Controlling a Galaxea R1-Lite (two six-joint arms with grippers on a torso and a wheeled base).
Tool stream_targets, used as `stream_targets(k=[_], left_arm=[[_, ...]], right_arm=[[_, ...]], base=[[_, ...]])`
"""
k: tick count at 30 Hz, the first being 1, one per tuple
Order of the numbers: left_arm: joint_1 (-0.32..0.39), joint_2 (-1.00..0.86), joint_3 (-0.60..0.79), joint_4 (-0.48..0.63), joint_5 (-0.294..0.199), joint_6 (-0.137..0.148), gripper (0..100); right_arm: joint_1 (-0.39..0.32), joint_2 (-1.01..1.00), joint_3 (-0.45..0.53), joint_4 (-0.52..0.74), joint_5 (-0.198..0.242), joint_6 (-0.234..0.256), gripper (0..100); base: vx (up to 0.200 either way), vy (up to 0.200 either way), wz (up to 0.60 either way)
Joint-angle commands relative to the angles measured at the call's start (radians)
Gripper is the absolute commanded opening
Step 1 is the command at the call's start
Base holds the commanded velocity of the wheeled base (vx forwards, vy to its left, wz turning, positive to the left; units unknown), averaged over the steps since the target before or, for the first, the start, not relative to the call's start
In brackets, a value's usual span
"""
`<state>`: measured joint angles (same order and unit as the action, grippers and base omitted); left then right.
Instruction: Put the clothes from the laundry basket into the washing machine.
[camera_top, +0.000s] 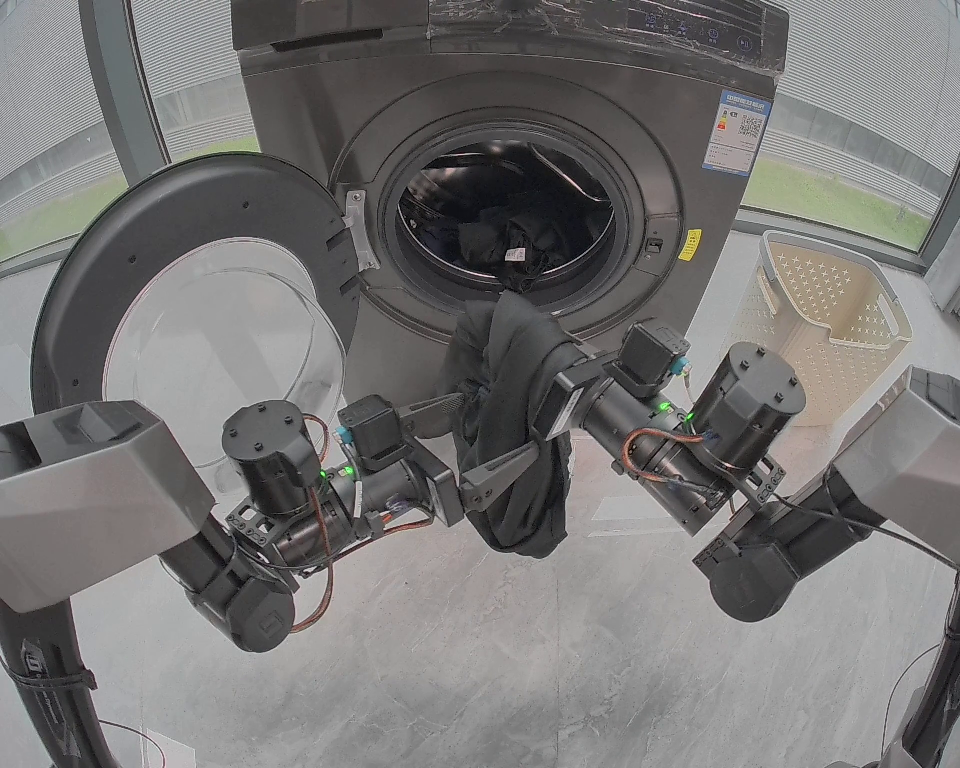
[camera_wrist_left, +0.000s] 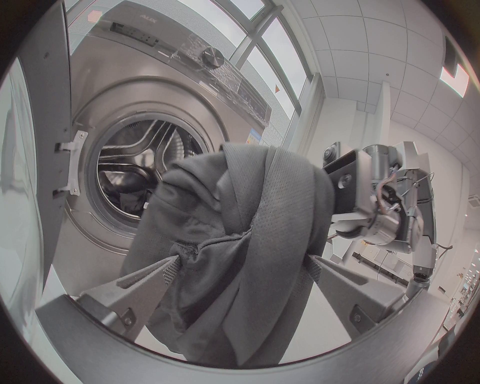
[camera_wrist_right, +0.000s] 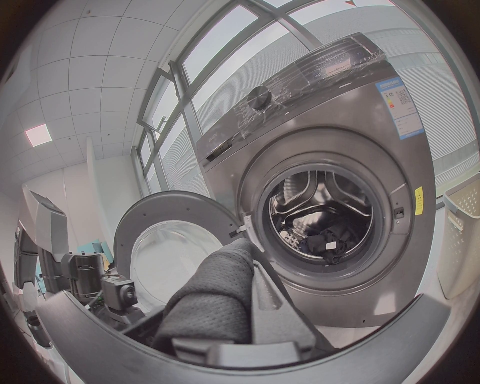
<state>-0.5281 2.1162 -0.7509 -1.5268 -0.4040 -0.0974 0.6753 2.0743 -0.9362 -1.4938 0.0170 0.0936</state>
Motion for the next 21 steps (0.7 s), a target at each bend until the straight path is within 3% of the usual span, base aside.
stream_targets(k=[1,6,10,18,21], left_arm=[[-0.023,0.067,-0.053,0.013,0.016,-0.004,100],[-0.01,0.136,-0.137,0.04,0.028,-0.004,100],[0.003,0.177,-0.191,0.053,0.065,-0.001,100],[0.007,0.202,-0.243,0.088,0.07,0.004,100],[0.007,0.217,-0.285,0.088,0.105,0.004,100]], right_arm=[[0.021,0.018,0.005,0.0,0.0,0.0,0],[0.027,0.012,0.019,-0.002,0.0,0.0,0],[0.059,-0.026,0.046,0.0,-0.003,0.0,0],[0.115,-0.062,0.079,0.003,-0.017,0.0,0],[0.11,-0.063,0.08,0.0,-0.017,0.001,0]], base=[[0.0,0.0,0.0],[0.0,0.0,0.0],[0.0,0.0,0.0],[0.0,0.0,0.0],[0.0,0.0,0.0]])
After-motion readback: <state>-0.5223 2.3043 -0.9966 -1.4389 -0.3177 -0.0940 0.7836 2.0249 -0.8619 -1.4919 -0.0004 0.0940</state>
